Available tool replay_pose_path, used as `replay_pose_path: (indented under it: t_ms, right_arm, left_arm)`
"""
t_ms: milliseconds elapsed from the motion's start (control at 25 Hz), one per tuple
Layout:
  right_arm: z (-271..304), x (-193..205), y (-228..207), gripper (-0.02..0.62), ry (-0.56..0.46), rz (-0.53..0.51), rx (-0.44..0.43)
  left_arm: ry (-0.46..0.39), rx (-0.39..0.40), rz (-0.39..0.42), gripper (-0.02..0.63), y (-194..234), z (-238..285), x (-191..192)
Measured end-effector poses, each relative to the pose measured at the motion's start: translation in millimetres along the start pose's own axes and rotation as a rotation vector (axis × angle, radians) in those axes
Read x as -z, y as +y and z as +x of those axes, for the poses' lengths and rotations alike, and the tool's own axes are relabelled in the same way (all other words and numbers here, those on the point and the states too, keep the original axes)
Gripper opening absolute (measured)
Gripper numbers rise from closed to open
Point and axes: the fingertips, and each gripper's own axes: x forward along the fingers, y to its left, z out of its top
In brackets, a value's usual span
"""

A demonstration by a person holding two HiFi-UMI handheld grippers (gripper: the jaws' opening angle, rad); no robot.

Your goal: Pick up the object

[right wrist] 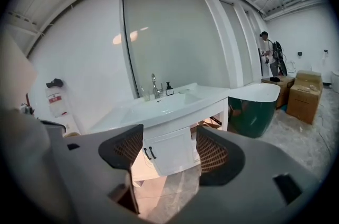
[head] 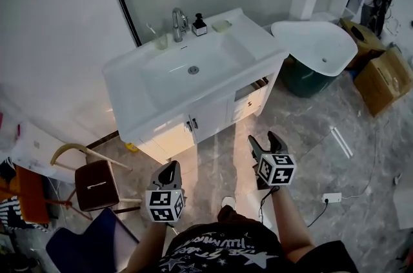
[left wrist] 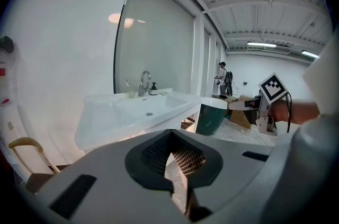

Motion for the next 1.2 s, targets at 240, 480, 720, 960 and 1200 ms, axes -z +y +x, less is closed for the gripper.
replay_pose_path:
  t_ms: [240, 480, 720, 960, 1200]
  right_arm:
    - [41.8, -32.6, -43.2, 0.302, 0.013, -0.026, -0.019]
    - [72.1, -57.5, -52.8, 0.302, 0.018, -0.059, -0.049]
    - [108.6, -70.6, -59.7, 0.302, 0.032, -0.065, -0.058]
    - [162.4, -101.0, -74.6, 0.302, 0.032, -0.079, -0.045]
    - [235.6, -135.0, -90.7, 0.302, 0.045, -0.1, -0.041]
  left_arm:
    - [-0.023, -0.023, 0.0, 0.015, -17.9, 57.5, -37.0]
    - [-0.04, -0.026, 0.007, 0.015, -15.8, 90.4, -65.3]
    - [-0.064, -0.038, -0.004, 0.015, 0.4, 128.9, -91.1]
    - [-0.092, -0.013, 0.0, 0.015, 15.2, 190.7, -126.8]
    - [-0.093, -0.025, -0.027, 0.015, 45.0, 267.8, -155.0]
